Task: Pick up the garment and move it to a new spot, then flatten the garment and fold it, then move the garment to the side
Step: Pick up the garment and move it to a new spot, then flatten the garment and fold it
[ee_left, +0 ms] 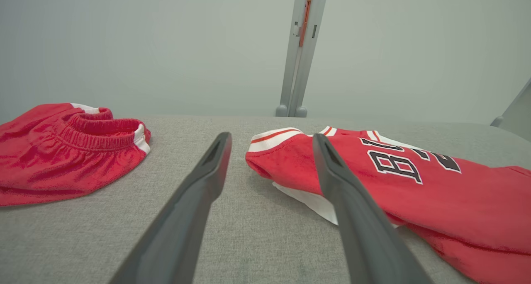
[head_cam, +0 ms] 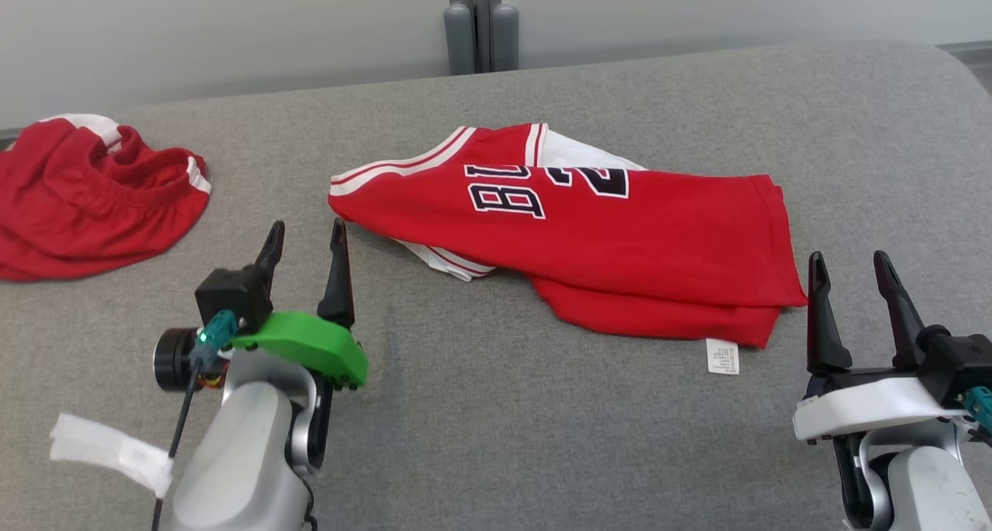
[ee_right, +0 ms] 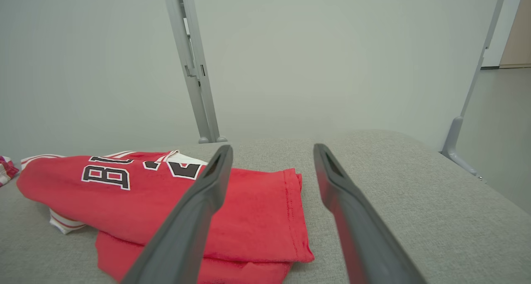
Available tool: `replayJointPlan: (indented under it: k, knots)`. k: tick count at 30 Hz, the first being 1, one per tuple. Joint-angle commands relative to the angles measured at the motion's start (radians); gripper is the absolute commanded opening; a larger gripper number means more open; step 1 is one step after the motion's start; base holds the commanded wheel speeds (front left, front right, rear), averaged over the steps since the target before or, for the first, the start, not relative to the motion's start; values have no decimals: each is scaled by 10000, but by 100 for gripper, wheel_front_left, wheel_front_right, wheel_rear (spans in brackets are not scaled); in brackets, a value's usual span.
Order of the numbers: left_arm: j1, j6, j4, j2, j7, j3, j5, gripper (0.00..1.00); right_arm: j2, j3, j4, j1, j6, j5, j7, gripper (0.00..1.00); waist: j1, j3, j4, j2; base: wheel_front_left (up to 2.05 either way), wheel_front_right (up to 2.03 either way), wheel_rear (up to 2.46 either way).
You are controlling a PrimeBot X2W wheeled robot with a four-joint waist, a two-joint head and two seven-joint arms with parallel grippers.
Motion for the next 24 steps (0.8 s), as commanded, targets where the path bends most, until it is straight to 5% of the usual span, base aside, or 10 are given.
replayJointPlan:
  k: [1, 13, 24]
  knots:
    - [534, 16, -371, -66, -4, 201, 201, 100, -27, -16, -51, 135, 1, -81, -31, 100, 0, -311, 82, -1, 0, 0, 0]
    - [3585, 67, -2948, -510, -5, 1627, 1056, 100, -27, 562, 57, 746, 1, 127, -31, 100, 0, -1139, 191, -1, 0, 0, 0]
    - [4157, 220, -3313, -547, -5, 1302, 845, 100, -27, 1204, 312, 860, 1, 423, -31, 100, 0, -1173, 330, -1, 0, 0, 0]
